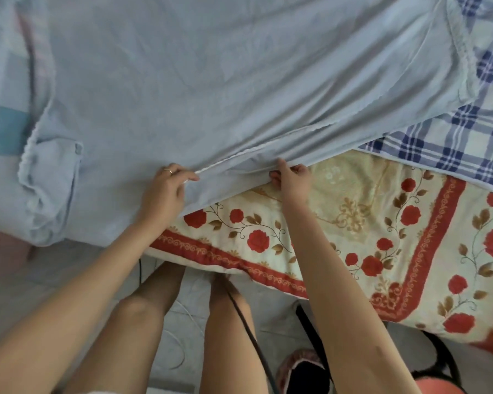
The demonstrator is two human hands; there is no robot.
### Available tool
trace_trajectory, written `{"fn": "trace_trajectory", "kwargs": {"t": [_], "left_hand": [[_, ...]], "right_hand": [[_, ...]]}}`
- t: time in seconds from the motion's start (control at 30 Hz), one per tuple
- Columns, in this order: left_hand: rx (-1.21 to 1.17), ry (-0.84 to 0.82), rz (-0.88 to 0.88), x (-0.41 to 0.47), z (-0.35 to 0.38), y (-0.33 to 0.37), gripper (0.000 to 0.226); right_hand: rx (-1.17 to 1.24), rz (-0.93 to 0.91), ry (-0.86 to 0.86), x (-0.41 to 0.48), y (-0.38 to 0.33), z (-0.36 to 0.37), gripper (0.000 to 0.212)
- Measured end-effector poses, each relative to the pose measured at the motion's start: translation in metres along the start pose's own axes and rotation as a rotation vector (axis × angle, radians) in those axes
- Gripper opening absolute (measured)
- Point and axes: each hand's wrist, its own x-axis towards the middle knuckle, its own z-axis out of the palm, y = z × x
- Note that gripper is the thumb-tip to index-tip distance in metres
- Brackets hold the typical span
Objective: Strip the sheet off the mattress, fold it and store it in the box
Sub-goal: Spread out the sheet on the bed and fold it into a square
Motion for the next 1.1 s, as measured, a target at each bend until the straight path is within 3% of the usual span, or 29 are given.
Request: {"fn": "trace_trajectory", "kwargs": {"t": [0.2,0.37,0.43,0.5,0.57,0.6,0.87,0.93,1.0,1.1], "left_hand": [[0.025,0.213,-0.061,0.008,-0.015,-0.016,0.037],[0.176,0.241,0.143,0.004,-0.014,-0.024,0.030],[0.209,0.174,0.312,-0.006,-0.009,-0.021,0.017],[0.286,-0.009,0.423,-0.014,-0.001,-0.022,0.016],[0.336,-0.161,0.325,-0.021,0.004,-0.030,0.032],[0.316,-0.161,0.254,-0.019,0.003,-0.034,0.036],[-0.075,0.114,-0.051,0.000,-0.036,-0.060,0.025],[-0.175,0.121,-0.027,0.008,-0.045,-0.065,0.026],[-0.213,0.140,0.029,0.011,-0.048,-0.068,0.027],[-0.122,0.102,0.055,0.015,-0.044,-0.072,0.027]], "right_hand": [[0.141,0.032,0.072,-0.001,0.005,0.004,0.020],[0.281,0.127,-0.110,-0.017,0.012,0.012,0.008],[0.244,0.116,-0.219,-0.027,0.017,0.022,0.004],[0.190,0.118,-0.297,-0.035,0.022,0.034,0.007],[0.132,0.130,-0.333,-0.043,0.024,0.047,0.012],[0.117,0.130,-0.329,-0.043,0.023,0.051,0.014],[0.051,0.115,-0.216,-0.050,0.038,0.064,0.014],[0.187,0.153,-0.191,-0.055,0.040,0.066,0.011],[0.403,0.226,-0.284,-0.064,0.040,0.072,0.012],[0.389,0.301,-0.464,-0.079,0.049,0.089,0.011]]}}
